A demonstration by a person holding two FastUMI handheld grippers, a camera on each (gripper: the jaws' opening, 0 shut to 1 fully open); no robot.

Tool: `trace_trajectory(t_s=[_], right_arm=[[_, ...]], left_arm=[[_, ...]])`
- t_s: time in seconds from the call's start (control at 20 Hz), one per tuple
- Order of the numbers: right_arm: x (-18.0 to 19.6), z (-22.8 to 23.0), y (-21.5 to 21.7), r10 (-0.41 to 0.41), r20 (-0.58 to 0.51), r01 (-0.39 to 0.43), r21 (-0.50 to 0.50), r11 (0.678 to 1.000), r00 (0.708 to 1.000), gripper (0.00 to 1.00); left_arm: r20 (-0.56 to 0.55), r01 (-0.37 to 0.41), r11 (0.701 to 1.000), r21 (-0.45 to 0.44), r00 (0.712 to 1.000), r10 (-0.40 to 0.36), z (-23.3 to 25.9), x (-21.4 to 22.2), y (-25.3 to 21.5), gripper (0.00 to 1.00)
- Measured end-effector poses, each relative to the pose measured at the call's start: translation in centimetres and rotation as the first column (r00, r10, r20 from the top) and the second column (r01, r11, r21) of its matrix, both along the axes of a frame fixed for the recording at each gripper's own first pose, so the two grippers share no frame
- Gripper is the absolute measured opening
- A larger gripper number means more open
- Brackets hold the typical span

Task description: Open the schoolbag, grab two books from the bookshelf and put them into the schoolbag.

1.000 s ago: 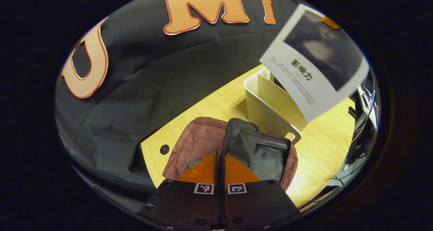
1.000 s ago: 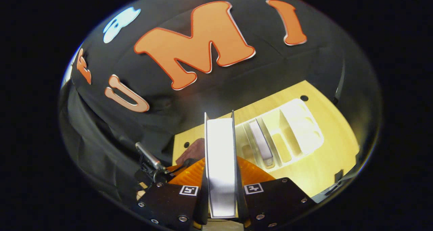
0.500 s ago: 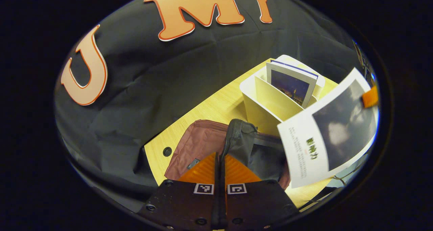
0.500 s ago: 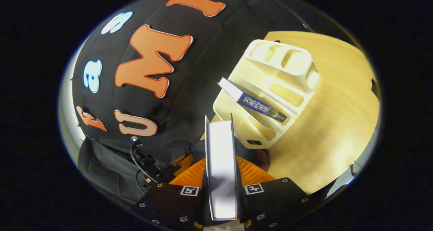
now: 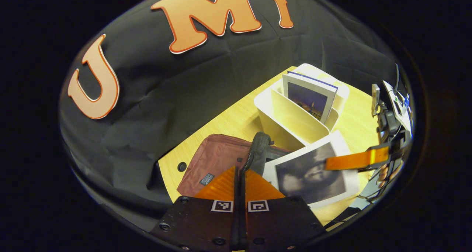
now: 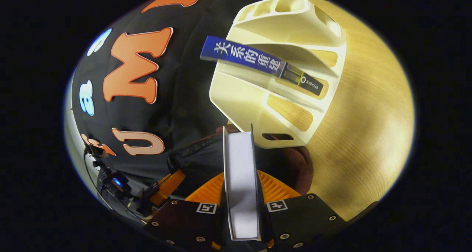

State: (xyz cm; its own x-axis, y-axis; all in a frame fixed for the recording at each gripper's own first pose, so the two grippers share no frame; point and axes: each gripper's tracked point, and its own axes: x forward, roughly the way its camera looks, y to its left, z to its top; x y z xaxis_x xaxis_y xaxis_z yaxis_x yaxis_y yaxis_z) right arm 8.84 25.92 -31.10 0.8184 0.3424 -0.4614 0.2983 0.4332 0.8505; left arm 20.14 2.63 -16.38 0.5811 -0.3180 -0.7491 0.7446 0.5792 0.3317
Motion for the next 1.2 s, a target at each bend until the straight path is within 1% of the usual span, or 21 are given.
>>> trace_trajectory(t_s=[0.15,0.35,0.55,0.65,0.75,0.85,0.9,0.95,1.0,1.05,1.15,1.2], right_arm=[[1.6,-1.2,2.6,-0.005,0.005,0.005,-0.012,1.000,1.000,0.34],[4.0,-2.5,3.9,-0.070,-0.001,0.070,-0.006,0.998,0.998,0.34],[6.3,-3.4,5.1,-0.123,0.005,0.123,-0.012,0.992,0.992,0.34],[6.8,-4.0,6.0,-0.135,-0.001,0.135,-0.020,0.991,0.991,0.34],[6.8,-4.7,7.7,-0.121,-0.021,0.121,-0.024,0.992,0.992,0.34],[6.1,-6.2,9.7,-0.079,-0.076,0.076,-0.043,0.996,0.994,0.35],[5.6,-6.9,10.6,-0.054,-0.108,0.049,-0.042,0.998,0.993,0.37],[5.1,-7.8,10.9,-0.042,-0.151,0.034,-0.057,0.998,0.988,0.51],[4.3,-8.3,10.6,-0.039,-0.184,0.027,-0.068,0.997,0.982,0.47],[3.8,-8.6,10.2,-0.038,-0.206,0.024,-0.069,0.997,0.978,0.53],[2.5,-8.8,8.8,-0.043,-0.252,0.021,-0.087,0.996,0.967,0.75],[1.9,-8.8,8.0,-0.047,-0.269,0.022,-0.095,0.995,0.962,0.98]], left_arm=[[-0.006,0.009,1.000,0.003,1.000,-0.009,-0.2,-0.7,-0.1,0.00],[-0.040,0.009,1.000,-0.002,0.999,-0.009,-0.8,-1.6,0.0,0.00],[-0.013,0.039,0.999,0.013,0.999,-0.039,-0.3,-2.0,-0.2,0.01],[-0.011,0.045,0.999,0.007,0.999,-0.045,-0.3,-2.1,-0.3,0.01],[-0.002,0.049,0.999,-0.004,0.999,-0.049,-0.1,-2.2,-0.5,0.01],[0.007,0.066,0.998,0.004,0.998,-0.066,-0.1,-2.2,-0.3,0.01],[0.008,0.073,0.997,0.010,0.997,-0.073,-0.3,-2.3,-0.1,0.01],[0.003,0.074,0.997,0.010,0.997,-0.074,-0.5,-2.3,0.0,0.00],[-0.010,0.067,0.998,0.005,0.998,-0.066,-0.8,-2.3,0.1,0.00],[-0.023,0.051,0.999,0.001,0.998,-0.051,-1.3,-2.3,0.6,0.01],[-0.057,0.022,0.999,-0.031,0.998,-0.023,-2.1,-2.1,1.7,0.01],[-0.066,0.014,0.999,-0.043,0.998,-0.017,-2.0,-2.2,1.9,0.01]])
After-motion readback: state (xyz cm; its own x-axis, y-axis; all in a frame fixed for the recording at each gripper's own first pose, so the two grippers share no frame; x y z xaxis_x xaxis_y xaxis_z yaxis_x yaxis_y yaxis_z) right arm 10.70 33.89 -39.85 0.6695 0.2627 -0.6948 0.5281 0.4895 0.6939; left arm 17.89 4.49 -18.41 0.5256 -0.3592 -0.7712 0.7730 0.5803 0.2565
